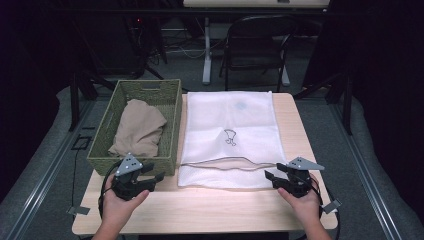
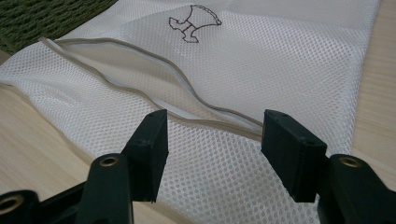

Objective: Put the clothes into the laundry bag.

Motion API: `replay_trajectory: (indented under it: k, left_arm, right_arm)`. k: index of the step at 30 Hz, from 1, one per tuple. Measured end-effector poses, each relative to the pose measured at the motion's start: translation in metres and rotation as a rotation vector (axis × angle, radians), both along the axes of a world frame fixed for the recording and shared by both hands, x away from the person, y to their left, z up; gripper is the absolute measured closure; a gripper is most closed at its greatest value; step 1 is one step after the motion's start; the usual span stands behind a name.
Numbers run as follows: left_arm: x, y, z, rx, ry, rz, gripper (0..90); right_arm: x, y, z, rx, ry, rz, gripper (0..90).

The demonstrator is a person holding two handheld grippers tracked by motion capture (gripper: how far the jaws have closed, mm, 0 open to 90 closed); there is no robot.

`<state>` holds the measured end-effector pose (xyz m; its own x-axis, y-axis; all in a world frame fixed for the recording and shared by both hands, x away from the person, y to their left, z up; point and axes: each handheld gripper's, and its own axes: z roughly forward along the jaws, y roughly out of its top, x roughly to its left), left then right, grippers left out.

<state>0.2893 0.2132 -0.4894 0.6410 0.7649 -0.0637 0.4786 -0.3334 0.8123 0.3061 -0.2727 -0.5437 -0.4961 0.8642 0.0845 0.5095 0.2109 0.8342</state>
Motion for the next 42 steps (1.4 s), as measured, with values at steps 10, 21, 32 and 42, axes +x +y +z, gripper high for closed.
replay_trajectory:
  k: [10, 21, 32, 42]
  left_arm:
    - [0.000, 0.011, 0.008, -0.012, -0.010, 0.048, 46.3]
    - [0.010, 0.021, 0.023, -0.052, 0.026, 0.125, 37.7]
    - [0.032, 0.023, 0.048, -0.033, 0.034, 0.137, 38.9]
    - [0.055, 0.022, 0.066, 0.033, 0.038, 0.169, 39.9]
  right_arm:
    - [0.000, -0.001, 0.001, 0.007, -0.001, -0.002, 40.9]
    - [0.000, 0.001, 0.001, -0.001, 0.002, 0.005, 40.9]
    - [-0.001, 0.000, 0.001, 0.003, -0.001, 0.003, 40.8]
    - [-0.001, 0.000, 0.001, 0.008, 0.001, 0.001, 40.7]
